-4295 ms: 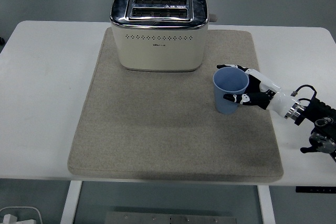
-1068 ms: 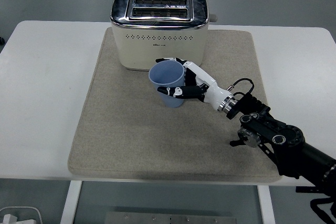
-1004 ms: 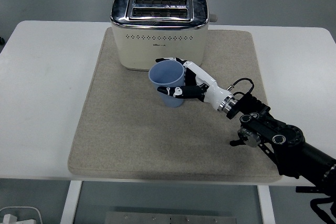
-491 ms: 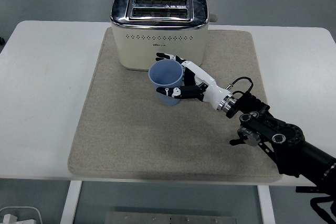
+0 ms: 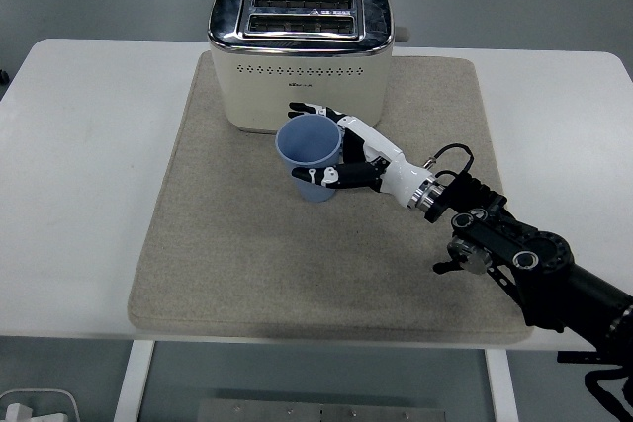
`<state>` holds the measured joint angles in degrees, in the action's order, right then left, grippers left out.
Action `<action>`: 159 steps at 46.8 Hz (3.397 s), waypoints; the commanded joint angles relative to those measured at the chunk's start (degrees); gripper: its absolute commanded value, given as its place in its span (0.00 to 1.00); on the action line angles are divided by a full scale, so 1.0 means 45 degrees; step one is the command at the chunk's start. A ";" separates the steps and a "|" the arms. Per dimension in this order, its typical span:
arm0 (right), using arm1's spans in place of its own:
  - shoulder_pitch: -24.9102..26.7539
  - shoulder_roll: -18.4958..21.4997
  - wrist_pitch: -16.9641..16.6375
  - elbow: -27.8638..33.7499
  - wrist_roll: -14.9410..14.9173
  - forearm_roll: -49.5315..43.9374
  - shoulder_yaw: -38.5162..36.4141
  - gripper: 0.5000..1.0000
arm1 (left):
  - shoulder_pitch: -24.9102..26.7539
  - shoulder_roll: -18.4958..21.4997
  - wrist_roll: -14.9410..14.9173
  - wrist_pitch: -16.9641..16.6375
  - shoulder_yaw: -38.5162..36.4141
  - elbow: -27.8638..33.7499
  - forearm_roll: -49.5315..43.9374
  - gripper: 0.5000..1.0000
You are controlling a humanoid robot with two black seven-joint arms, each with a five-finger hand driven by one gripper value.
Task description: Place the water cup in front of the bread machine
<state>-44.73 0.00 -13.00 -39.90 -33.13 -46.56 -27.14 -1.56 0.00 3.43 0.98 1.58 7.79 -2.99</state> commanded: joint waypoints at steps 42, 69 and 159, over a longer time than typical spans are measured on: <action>-0.0021 0.0000 -0.0021 0.0019 0.0000 0.0035 0.0015 0.86 | -0.0005 0.0000 0.0000 -0.0002 0.0000 -0.0011 0.0000 1.00; -0.0196 -0.0449 -0.0041 -0.0118 0.0000 0.0133 -0.0044 0.86 | -0.0005 0.0000 0.0000 -0.0002 0.0000 0.0008 0.0000 1.00; -0.0353 -0.2285 -0.2600 -0.0157 -0.0039 0.0113 -0.0161 0.86 | 0.0014 0.0000 0.0000 -0.0002 0.0000 0.0008 0.0000 1.00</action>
<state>-46.41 -9.94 -24.69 -40.62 -33.26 -46.06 -27.77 -1.59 0.00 3.43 0.97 1.58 7.77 -2.99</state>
